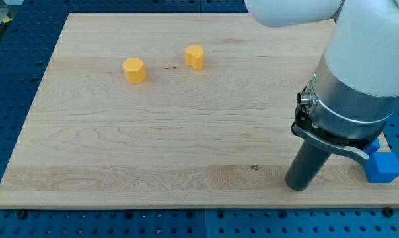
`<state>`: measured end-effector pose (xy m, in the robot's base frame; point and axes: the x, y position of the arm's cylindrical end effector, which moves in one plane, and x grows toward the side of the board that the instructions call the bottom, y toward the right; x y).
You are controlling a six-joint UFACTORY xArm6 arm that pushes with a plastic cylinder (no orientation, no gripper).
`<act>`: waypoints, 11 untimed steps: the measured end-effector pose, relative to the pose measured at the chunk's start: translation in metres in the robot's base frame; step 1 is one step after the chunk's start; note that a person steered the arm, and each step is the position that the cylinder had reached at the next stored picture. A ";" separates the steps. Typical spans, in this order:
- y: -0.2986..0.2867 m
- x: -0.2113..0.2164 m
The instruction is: Place your arm to the bottom of the yellow heart
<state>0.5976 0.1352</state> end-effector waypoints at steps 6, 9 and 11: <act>-0.088 -0.058; -0.118 -0.150; -0.140 -0.214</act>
